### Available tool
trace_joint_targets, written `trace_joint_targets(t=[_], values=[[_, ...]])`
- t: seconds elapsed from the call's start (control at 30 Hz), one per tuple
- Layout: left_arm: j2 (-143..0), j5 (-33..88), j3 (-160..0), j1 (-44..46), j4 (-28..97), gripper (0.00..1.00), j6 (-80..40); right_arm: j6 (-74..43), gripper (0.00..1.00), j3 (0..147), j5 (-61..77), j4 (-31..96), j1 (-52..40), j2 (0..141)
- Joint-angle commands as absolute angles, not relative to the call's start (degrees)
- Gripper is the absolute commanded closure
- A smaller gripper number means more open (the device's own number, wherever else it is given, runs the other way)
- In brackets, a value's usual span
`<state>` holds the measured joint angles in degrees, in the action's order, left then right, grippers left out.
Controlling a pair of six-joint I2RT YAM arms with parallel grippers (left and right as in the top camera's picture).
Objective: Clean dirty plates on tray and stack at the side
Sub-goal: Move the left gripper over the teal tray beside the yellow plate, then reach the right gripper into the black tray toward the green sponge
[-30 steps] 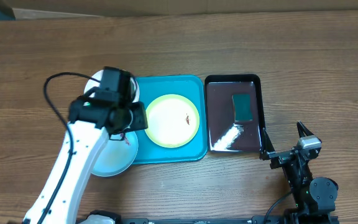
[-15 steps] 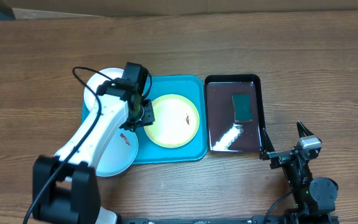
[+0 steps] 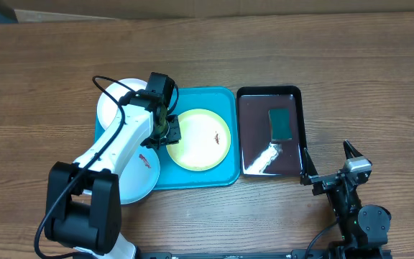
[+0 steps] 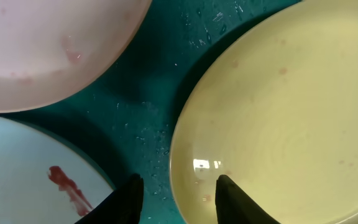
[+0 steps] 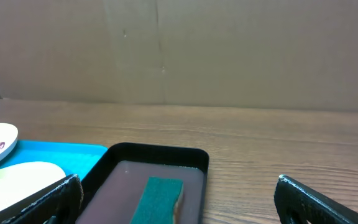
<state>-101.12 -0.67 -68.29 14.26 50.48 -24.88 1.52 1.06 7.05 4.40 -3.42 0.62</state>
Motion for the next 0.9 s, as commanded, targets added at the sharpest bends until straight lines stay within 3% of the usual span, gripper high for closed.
trace_joint_targets(t=[0.0,0.2,0.53,0.77,0.87], values=[[-102.6,-0.2,-69.1,14.2,50.0,0.6,-23.6,1.3,0.0,0.4,6.5,4.2,-3.7,0.2],[-102.9,0.7,-69.1,14.2,49.5,0.58,-23.4,1.3,0.0,0.4,6.5,4.2,-3.7,0.2],[-102.8,18.2,-69.1,7.9,48.8,0.53,-14.2,1.3,0.0,0.4,6.5,3.4,-3.7,0.2],[-99.1,17.8,-69.1,5.8,49.7,0.5,-14.1,0.9,0.0,0.6,17.5,-4.4,-3.7,0.2],[-96.9,17.4,-69.1,5.8,50.5,0.5,-14.1,-0.1,0.0,4.5,19.6,-0.9,-3.7,0.2]])
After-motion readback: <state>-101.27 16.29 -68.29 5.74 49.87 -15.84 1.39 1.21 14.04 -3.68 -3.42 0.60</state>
